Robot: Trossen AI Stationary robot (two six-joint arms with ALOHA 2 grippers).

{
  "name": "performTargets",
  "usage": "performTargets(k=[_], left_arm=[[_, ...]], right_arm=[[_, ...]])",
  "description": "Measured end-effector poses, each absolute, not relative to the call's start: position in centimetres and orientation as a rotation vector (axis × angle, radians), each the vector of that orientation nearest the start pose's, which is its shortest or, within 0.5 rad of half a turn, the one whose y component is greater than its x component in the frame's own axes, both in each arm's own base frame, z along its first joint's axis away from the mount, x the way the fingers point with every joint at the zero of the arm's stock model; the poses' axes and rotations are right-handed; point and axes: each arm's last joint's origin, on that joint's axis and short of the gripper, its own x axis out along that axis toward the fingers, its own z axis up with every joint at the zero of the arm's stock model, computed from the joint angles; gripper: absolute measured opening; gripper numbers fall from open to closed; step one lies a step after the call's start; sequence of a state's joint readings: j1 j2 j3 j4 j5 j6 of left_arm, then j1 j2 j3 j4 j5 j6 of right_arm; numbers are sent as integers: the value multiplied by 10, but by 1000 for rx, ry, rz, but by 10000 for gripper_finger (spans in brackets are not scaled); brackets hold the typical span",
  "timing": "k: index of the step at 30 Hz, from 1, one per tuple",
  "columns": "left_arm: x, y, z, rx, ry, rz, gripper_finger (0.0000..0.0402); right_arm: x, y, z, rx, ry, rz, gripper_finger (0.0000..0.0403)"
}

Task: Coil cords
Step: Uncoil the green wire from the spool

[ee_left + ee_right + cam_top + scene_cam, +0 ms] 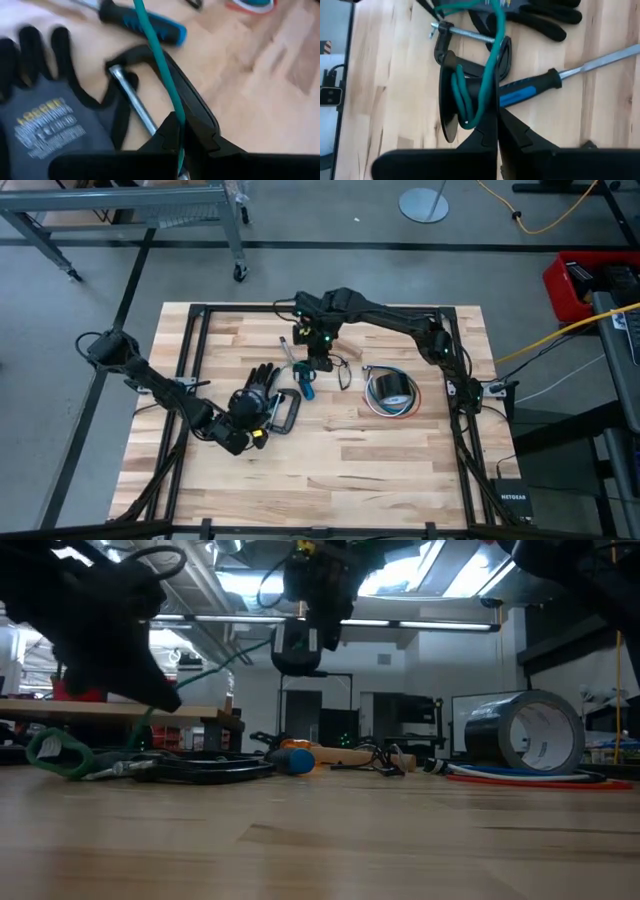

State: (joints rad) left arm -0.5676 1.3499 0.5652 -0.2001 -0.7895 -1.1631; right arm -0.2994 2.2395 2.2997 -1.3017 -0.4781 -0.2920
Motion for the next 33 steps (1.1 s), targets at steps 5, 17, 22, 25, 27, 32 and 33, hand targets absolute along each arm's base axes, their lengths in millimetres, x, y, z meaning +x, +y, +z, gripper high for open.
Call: performTargets(k=[5, 17, 22, 25, 27, 32, 33], left_arm=[[204, -99, 159, -467, 444, 660, 0], [229, -100, 188, -385, 195, 585, 0], [237, -103, 205, -323, 106, 510, 0], [240, -103, 211, -307, 90, 463, 0], [243, -104, 216, -302, 95, 423, 0], [247, -109, 223, -304, 110, 331, 0], [247, -110, 223, -313, 112, 321, 0]], right_arm=[[444, -102, 297, 184, 1111, 356, 0], [464, -85, 300, -2, 1020, 197, 0], [471, -93, 305, -22, 941, 105, 0], [476, -101, 309, -34, 870, 49, 0], [479, -106, 312, -25, 816, 12, 0], [483, -123, 321, 2, 701, -52, 0], [483, -128, 322, 12, 686, -65, 0]])
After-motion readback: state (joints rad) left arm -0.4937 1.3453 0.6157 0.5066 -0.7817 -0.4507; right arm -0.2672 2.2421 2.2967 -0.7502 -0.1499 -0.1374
